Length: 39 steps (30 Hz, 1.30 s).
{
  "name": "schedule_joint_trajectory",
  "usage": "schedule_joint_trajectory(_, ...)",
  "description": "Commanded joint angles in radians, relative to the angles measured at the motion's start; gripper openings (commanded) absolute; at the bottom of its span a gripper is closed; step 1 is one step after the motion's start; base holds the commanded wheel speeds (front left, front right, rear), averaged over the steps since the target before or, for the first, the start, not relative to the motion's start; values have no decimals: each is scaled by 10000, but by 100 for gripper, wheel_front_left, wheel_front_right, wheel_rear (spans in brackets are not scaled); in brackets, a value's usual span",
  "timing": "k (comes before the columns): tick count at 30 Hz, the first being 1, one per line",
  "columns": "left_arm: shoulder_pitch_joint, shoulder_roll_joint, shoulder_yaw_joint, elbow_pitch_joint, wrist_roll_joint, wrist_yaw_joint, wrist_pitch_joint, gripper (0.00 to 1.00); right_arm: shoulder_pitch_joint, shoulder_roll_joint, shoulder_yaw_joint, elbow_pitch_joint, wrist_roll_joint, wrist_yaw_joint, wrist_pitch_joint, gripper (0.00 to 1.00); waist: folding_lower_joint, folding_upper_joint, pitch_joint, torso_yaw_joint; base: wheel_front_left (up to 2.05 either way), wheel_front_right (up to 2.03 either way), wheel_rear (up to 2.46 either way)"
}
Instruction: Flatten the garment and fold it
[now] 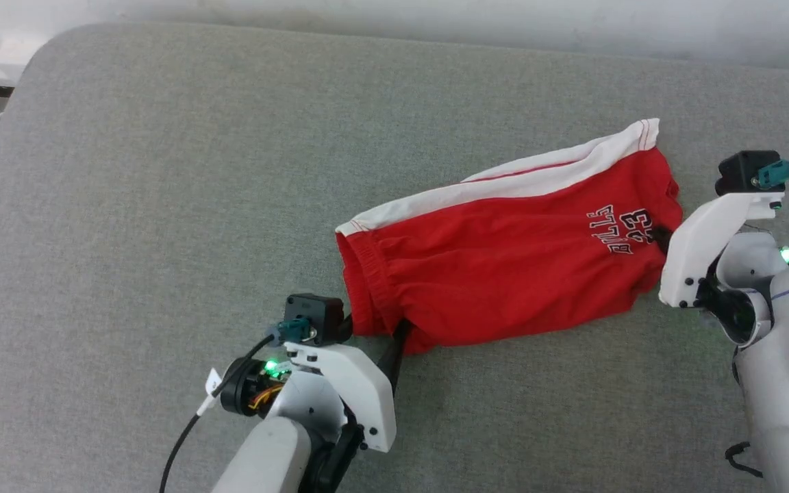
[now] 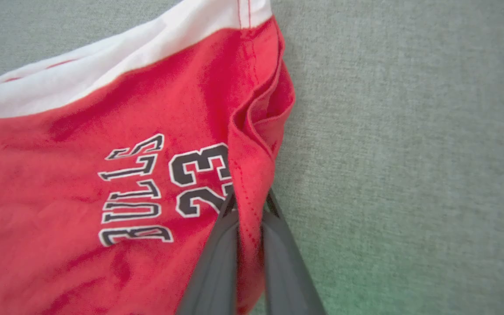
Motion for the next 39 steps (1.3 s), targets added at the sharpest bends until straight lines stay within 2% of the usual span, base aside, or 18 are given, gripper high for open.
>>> schedule_joint_trajectory(1, -177, 37, -44, 143, 130, 131, 104, 100, -3, -18, 86, 70, 70, -21, -19, 0, 0, 0, 39, -21, 0, 0, 0)
schedule_joint_trajectory(6, -292, 178, -100, 662, 543, 595, 304, 100, -115, -44, 378, 32, 266, -21, -66, 0, 0, 0, 116, -62, 0, 0, 0)
schedule_joint_trajectory(8, -268, 214, -134, 889, 561, 649, 465, 100, -136, -73, 497, -1, 352, -21, -81, 0, 0, 0, 144, -58, 0, 0, 0)
schedule_joint_trajectory(9, -246, 217, -169, 1002, 518, 614, 588, 43, -138, -96, 543, -14, 395, -21, -94, 0, 0, 0, 149, -53, 0, 0, 0)
schedule_joint_trajectory(10, -210, 221, -216, 1108, 446, 535, 728, 3, -136, -124, 601, -30, 439, -21, -109, 0, 0, 0, 150, -44, 0, 0, 0)
schedule_joint_trajectory(11, -195, 230, -243, 1171, 377, 457, 816, 0, -130, -156, 652, -42, 478, -21, -124, 0, 0, 0, 149, -36, 0, 0, 0)
schedule_joint_trajectory(25, -230, 295, -95, 688, -188, -143, -433, 0, 415, -722, 1014, -341, 1056, -21, -363, 0, 0, 0, -364, 9, 0, 0, 0)
schedule_joint_trajectory(32, 13, 658, -183, 388, -287, -414, -275, 0, 1244, -849, 780, -862, 1495, -21, -351, 0, 0, 0, -914, -147, 0, 0, 0)
schedule_joint_trajectory(39, 669, 1195, -371, -95, -446, -749, 134, 0, 2755, -551, 347, -2171, 2082, -21, -187, 0, 0, 0, -1695, -519, 0, 0, 0)
